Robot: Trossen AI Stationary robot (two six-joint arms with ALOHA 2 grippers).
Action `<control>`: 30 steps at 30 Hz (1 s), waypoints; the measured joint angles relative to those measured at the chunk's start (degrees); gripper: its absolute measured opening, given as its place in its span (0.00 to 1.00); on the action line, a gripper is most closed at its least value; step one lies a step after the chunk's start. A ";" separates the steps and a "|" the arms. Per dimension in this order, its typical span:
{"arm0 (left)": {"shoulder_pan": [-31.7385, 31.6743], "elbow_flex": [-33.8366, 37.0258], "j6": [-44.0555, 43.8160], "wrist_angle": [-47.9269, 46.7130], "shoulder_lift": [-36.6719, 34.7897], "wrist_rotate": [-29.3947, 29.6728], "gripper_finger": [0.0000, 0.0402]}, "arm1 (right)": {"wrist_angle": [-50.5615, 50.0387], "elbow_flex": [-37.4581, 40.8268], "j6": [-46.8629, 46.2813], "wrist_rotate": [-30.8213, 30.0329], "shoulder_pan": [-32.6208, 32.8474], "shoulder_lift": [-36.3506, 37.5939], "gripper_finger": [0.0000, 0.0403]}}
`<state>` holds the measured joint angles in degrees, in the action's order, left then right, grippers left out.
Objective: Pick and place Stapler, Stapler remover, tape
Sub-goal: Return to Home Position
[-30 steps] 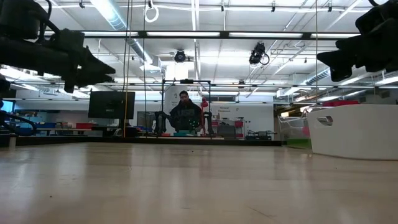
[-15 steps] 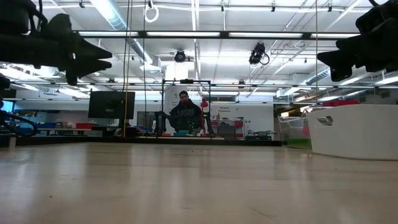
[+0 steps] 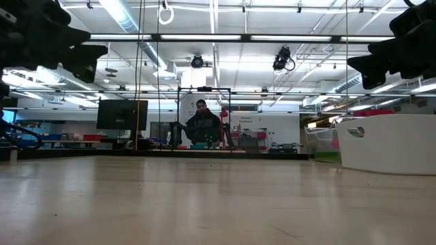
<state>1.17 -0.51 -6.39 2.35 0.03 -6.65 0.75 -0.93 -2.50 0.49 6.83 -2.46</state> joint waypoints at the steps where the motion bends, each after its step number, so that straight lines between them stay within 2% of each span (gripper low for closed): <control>1: -0.02 -0.01 -0.43 -0.12 0.00 0.26 0.44 | 0.01 0.00 0.00 -0.01 0.00 0.00 0.54; 5: -0.11 -0.02 -3.42 0.27 0.00 0.41 0.44 | 0.00 0.00 0.00 0.00 0.00 0.00 0.54; 30: -0.11 0.09 -3.50 2.32 0.33 0.36 0.44 | 0.01 0.00 0.02 -0.01 0.00 0.00 0.54</control>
<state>1.06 -0.43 -9.89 4.67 0.36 -6.28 0.76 -0.93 -2.48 0.48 6.83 -2.46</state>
